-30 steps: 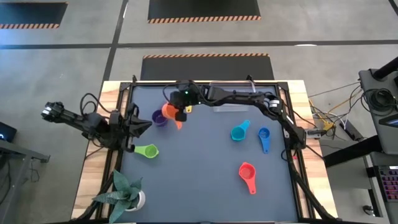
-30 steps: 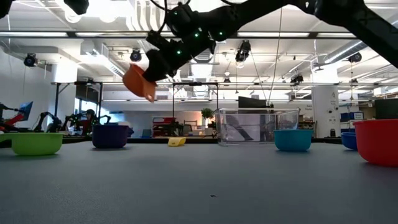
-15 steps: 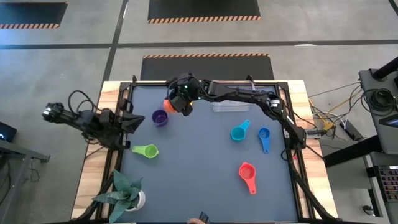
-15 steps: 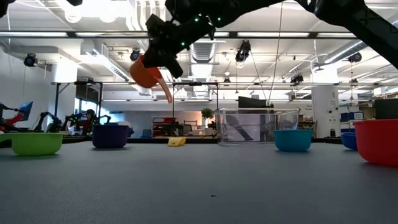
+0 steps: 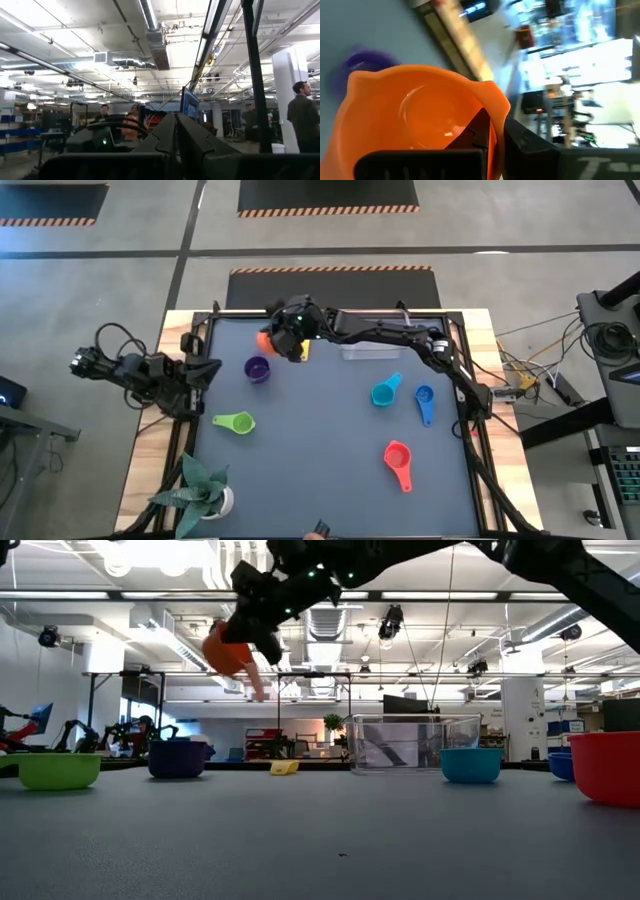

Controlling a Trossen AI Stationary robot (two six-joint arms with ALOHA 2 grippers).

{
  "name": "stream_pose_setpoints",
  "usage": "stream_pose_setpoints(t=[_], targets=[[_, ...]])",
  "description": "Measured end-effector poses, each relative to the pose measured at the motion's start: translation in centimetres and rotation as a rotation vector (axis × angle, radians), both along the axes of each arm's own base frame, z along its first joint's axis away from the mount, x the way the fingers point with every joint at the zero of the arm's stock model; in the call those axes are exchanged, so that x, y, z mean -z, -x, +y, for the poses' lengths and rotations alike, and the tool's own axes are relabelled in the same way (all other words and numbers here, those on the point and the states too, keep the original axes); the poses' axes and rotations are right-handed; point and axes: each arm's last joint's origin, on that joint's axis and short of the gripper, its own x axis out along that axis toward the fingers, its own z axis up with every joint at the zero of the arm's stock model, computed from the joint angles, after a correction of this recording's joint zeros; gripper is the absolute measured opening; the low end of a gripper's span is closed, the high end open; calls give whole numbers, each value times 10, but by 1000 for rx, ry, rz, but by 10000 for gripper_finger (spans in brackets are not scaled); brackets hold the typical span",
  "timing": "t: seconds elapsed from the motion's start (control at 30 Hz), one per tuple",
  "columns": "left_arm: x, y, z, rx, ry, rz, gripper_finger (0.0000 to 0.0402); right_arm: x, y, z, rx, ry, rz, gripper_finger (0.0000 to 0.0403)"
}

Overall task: Nest measuring cups in basket
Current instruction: Stack the orange measuring cup on top of the violet measuring cup

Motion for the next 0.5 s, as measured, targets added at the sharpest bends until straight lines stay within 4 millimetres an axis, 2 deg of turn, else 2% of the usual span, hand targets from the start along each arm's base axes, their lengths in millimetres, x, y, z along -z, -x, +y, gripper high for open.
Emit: stream_pose_setpoints(t=[0.1, 0.17, 0.37, 0.5], targets=[[-1, 2, 1, -4, -3, -8, 0, 5, -9, -5, 127, -159, -140, 8], [-1, 2, 1, -10, 2, -8, 0, 7, -10, -7, 177, -269, -174, 8], [0, 2, 1, -24, 8, 3, 0, 4, -7, -20, 223, -613, -239, 8], [0, 2, 1, -24, 8, 2, 0, 15, -12, -21, 209, -748, -231, 8]])
